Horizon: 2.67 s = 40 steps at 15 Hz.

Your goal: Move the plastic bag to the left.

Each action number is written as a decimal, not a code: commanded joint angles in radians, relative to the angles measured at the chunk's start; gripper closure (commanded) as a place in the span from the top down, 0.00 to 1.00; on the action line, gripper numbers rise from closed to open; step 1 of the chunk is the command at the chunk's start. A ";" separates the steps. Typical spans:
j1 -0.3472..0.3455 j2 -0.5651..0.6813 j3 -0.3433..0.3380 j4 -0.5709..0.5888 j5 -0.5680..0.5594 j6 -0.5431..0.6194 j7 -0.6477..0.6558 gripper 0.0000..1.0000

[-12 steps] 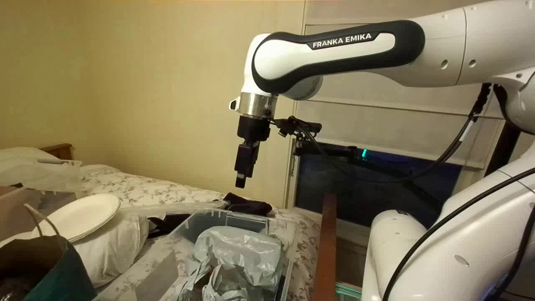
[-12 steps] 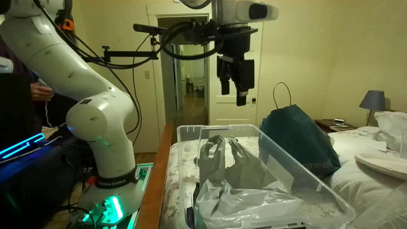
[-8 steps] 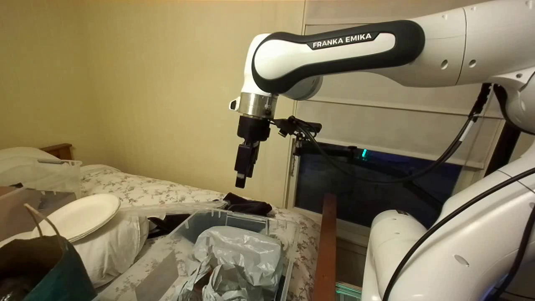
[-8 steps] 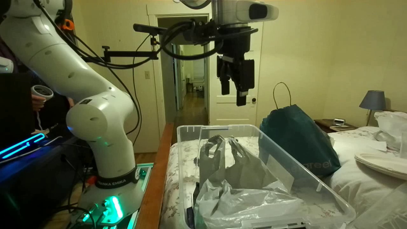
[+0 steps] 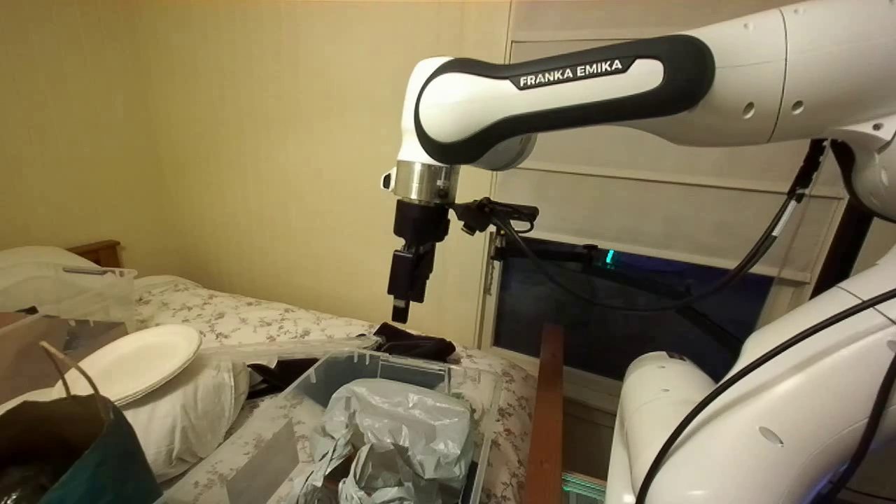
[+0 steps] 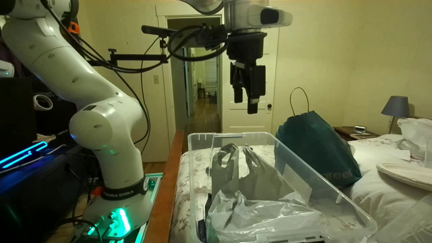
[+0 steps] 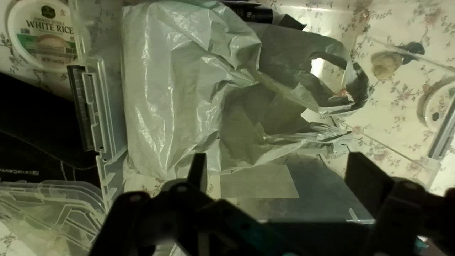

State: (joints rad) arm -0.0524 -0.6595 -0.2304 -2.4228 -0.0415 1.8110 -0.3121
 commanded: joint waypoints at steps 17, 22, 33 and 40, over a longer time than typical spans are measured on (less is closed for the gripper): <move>0.008 0.070 0.249 -0.269 0.281 0.217 0.581 1.00; -0.078 0.180 0.264 -0.220 0.238 0.230 0.768 1.00; -0.115 0.409 0.253 -0.106 0.298 0.207 1.254 1.00; -0.091 0.463 0.238 -0.117 0.391 0.213 1.541 0.66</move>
State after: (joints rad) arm -0.1621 -0.2305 0.0223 -2.5468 0.2943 2.0271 1.1190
